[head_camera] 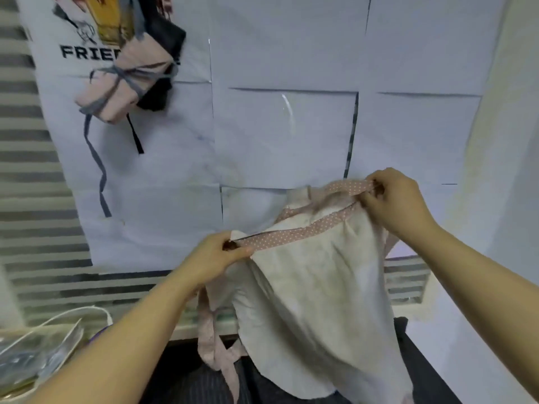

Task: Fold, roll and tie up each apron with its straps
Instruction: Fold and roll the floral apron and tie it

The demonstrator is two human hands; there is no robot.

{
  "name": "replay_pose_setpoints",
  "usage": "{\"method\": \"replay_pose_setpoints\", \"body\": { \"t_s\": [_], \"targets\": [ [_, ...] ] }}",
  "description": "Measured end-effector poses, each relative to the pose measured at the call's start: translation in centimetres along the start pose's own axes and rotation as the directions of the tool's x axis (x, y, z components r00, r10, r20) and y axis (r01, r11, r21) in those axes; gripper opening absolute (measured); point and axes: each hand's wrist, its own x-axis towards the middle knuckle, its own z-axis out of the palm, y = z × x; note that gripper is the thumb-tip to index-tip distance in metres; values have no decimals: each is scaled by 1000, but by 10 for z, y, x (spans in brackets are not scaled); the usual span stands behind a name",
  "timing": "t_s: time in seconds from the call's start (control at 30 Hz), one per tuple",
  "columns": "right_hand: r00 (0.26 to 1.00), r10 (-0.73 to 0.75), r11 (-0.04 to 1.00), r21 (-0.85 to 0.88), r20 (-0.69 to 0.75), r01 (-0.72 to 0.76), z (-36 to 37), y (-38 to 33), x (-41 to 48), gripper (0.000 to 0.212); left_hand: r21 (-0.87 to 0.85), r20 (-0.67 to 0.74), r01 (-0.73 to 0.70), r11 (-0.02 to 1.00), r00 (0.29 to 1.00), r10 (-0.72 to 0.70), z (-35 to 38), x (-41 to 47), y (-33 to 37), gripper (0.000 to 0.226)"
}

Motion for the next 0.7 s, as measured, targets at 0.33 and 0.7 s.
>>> {"method": "replay_pose_setpoints", "body": {
  "t_s": [0.33, 0.7],
  "targets": [
    [997, -49, 996, -66, 68, 53, -31, -41, 68, 11, 731, -429, 21, 682, 791, 436, -105, 34, 87, 45],
    [943, -87, 983, -125, 321, 134, -17, -82, 99, 24, 103, 195, 103, 989, 973, -122, -148, -1, 76, 49]
  ]
}}
